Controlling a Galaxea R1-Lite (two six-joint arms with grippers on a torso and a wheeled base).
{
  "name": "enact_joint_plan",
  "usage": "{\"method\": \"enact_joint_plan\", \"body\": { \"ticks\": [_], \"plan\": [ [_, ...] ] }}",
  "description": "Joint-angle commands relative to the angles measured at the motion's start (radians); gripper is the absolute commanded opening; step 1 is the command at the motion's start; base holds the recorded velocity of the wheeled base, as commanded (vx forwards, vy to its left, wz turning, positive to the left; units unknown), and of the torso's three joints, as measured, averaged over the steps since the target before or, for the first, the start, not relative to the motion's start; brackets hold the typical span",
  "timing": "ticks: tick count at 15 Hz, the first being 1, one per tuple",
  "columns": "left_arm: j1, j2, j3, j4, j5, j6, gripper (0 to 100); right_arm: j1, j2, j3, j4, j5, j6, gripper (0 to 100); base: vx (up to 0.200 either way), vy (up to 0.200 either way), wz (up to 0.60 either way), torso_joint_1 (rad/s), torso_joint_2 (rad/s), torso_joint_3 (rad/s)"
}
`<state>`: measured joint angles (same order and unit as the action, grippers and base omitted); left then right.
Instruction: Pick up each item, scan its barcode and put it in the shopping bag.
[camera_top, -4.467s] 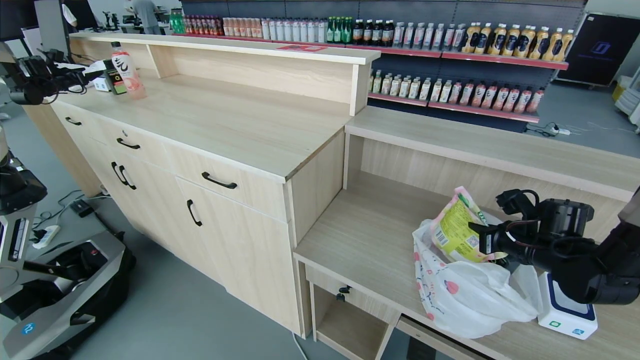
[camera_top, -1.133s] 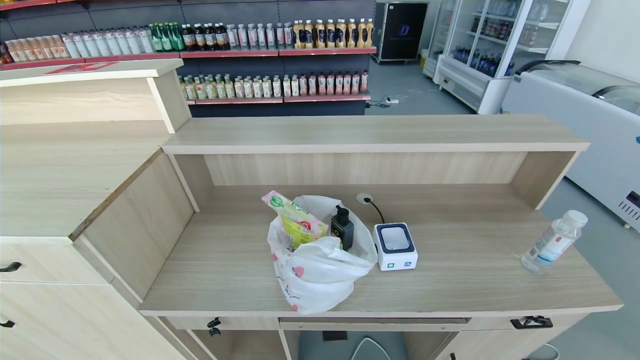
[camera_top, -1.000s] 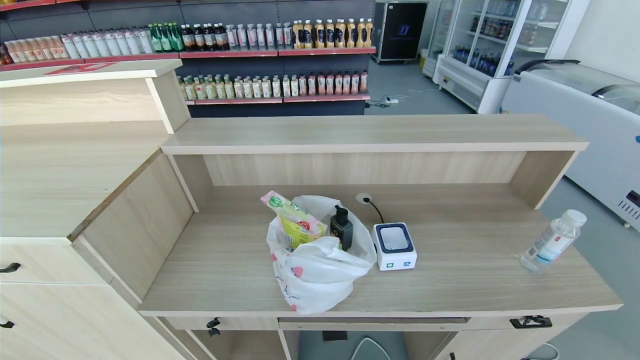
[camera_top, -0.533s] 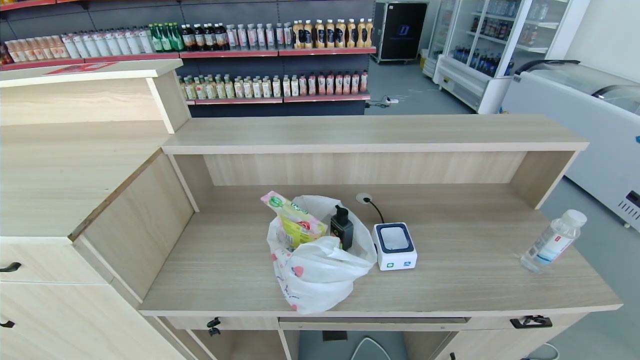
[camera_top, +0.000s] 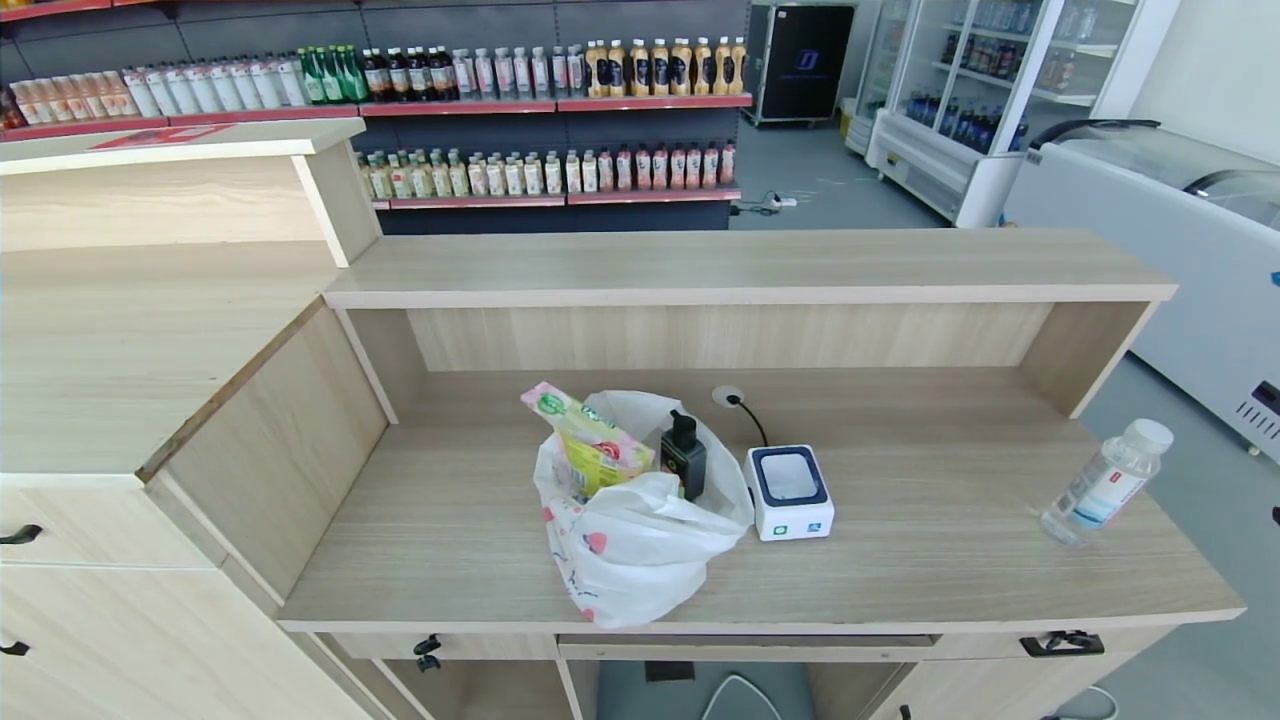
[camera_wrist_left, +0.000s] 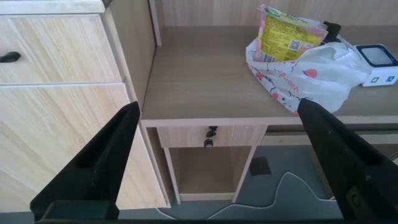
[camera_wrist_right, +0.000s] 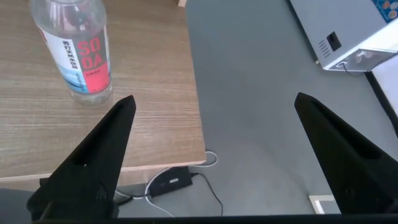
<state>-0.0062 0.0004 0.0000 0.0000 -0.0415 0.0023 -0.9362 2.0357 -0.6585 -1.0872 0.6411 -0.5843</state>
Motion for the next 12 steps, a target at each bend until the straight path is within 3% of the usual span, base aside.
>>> {"method": "enact_joint_plan", "body": {
  "ticks": [1,7,12],
  "plan": [
    [0.0,0.001,0.0,0.0,0.0,0.001,100,0.036,0.05,-0.015,-0.014,0.012,0.024,100,0.0,0.0,0.0,0.0,0.0,0.0],
    [0.0,0.001,0.0,0.0,0.0,-0.001,100,0.112,0.101,-0.032,-0.014,0.052,0.041,100,0.0,0.0,0.0,0.0,0.0,0.0],
    [0.0,0.001,0.0,0.0,0.0,-0.001,100,0.122,0.149,-0.099,-0.014,0.052,0.043,100,0.0,0.0,0.0,0.0,0.0,0.0]
  ]
}}
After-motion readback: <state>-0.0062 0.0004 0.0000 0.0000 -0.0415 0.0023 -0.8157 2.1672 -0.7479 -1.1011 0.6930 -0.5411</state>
